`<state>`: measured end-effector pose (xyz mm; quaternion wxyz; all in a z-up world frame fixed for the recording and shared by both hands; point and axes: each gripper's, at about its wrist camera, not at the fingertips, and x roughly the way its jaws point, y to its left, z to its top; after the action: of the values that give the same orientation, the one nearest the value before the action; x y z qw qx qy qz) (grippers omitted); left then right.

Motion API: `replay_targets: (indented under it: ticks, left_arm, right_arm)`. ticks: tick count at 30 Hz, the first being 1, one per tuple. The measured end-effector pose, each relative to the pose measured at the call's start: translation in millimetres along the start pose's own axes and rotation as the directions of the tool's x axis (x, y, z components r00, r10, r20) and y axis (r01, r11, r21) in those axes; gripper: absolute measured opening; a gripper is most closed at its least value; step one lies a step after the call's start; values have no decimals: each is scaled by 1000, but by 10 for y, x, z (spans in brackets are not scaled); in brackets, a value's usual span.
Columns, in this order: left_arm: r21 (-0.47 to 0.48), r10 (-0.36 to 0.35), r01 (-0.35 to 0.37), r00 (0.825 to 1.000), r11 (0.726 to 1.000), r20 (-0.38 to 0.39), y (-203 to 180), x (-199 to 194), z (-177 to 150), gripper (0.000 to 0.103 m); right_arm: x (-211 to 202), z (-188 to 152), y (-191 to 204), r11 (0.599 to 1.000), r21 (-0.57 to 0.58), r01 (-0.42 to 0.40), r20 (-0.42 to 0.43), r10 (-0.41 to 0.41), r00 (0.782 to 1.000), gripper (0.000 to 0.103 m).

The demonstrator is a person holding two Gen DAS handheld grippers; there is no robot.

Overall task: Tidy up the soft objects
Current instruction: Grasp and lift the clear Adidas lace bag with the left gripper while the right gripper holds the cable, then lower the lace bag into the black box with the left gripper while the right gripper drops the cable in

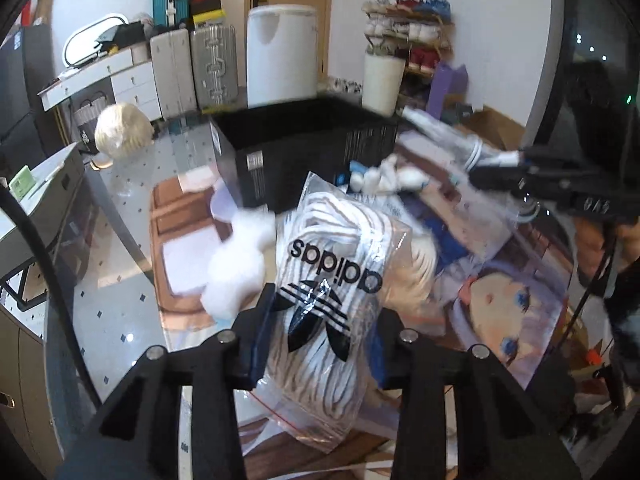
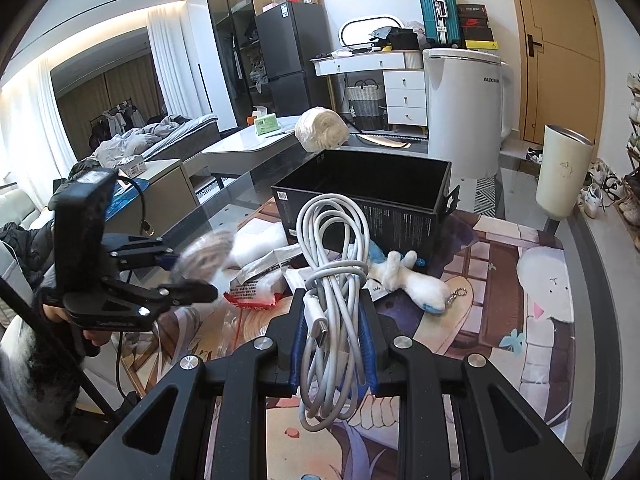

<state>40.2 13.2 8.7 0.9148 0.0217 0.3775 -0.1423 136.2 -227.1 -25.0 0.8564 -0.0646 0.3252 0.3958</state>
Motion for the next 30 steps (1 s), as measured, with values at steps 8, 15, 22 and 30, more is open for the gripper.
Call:
replay_targets:
  ticks: [8, 15, 22, 30]
  left_arm:
    - [-60, -17, 24, 994, 998, 112, 92, -150, 334, 38]
    - [-95, 0, 14, 988, 995, 155, 176, -56, 670, 38]
    - [-110, 22, -4, 988, 994, 154, 250, 143, 903, 38]
    - [-128, 31, -11, 988, 992, 152, 350, 374, 1144, 39]
  right_arm:
    - [-18, 146, -16, 1000, -20, 12, 10, -11, 1000, 23]
    - [1, 357, -128, 999, -29, 21, 18, -20, 1000, 23]
    - [127, 604, -261, 998, -50, 24, 8, -23, 1000, 23]
    - [381, 851, -337, 994, -105, 23, -26, -25, 999, 23]
